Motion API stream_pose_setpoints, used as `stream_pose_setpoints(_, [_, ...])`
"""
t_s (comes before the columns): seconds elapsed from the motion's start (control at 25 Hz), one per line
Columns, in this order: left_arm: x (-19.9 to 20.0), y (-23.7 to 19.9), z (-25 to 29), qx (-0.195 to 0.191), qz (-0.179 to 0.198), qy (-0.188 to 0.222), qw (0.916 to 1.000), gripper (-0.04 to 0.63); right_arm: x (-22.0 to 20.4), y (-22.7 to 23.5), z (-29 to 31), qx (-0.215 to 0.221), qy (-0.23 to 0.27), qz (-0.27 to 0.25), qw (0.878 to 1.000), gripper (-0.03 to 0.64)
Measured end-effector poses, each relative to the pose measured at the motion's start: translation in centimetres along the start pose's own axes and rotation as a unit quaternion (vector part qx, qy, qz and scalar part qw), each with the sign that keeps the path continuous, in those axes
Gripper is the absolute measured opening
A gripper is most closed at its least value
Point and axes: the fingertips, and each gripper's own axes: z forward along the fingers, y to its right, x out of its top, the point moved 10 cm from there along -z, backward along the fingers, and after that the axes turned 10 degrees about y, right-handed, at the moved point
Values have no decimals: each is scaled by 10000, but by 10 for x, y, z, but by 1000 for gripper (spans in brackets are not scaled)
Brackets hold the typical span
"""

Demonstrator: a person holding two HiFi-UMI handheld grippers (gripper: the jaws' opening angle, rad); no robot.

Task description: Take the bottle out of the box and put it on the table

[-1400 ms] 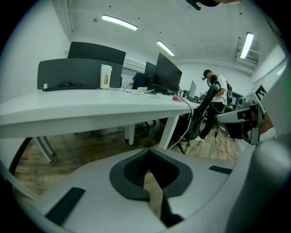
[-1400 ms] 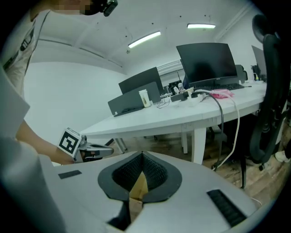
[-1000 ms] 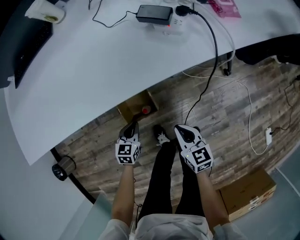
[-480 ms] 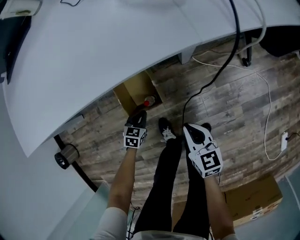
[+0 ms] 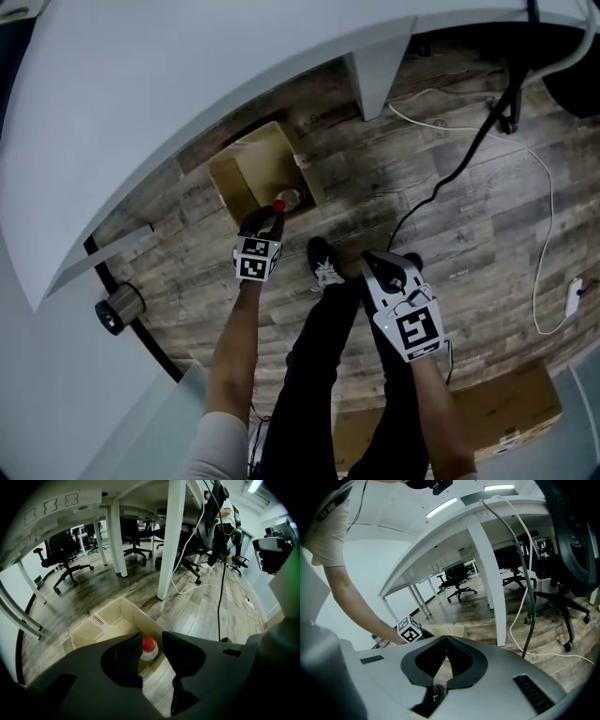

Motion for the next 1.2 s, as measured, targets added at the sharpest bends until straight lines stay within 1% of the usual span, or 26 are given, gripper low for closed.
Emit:
stream_pose_setpoints(0.04, [-4, -1, 6, 16, -8, -15, 10000, 150, -5, 2, 2, 13, 27, -14, 10000, 40])
stream_pose_setpoints(0.16, [-16, -6, 24, 56, -52, -42, 10000, 169, -17, 8, 10, 56, 14, -49, 10000, 40])
stream_pose_setpoints(0.24, [-22, -8, 34, 6, -63, -61, 10000, 195, -20, 11, 14, 50, 48, -72, 10000, 40])
stream_pose_setpoints(0.36, [-27, -9, 49, -114, 49, -163, 9998, 199, -23, 18, 15, -36, 37, -14, 10000, 40])
stream_pose_setpoints(0.44, [-30, -9, 55, -105, 81, -228, 9997, 199, -26, 21, 15, -133, 35, 33, 9999, 40])
stream_pose_setpoints(0.48, [-31, -10, 56, -82, 70, -223, 9997, 194, -28, 21, 15, -185, 36, 60, 9998, 40])
stream_pose_setpoints(0.52, [-31, -11, 56, -64, 54, -204, 9998, 169, -29, 21, 15, -230, 30, 86, 9997, 40])
stream_pose_setpoints(0.6, [-31, -12, 55, -66, 69, -195, 9998, 164, -29, 19, 18, -292, 12, 126, 9995, 40])
stream_pose_setpoints(0.68, [-32, -11, 53, -132, 185, -253, 9994, 163, -27, 16, 20, -322, -2, 125, 9994, 40])
stream_pose_setpoints(0.8, [-30, -9, 46, -203, 296, -291, 9989, 161, -16, 11, 22, -328, 30, 16, 9995, 40])
stream_pose_setpoints(0.96, [-15, -14, 23, -221, 354, -191, 9989, 161, 9, 0, 18, -381, 4, -43, 9993, 40])
stream_pose_setpoints(1.08, [4, -10, 2, -272, 359, -121, 9989, 161, 28, -8, 13, -452, 77, -194, 9988, 40])
stream_pose_setpoints(1.2, [32, -7, -22, -395, 393, -46, 9984, 161, 50, -19, 12, -530, 121, -180, 9984, 39])
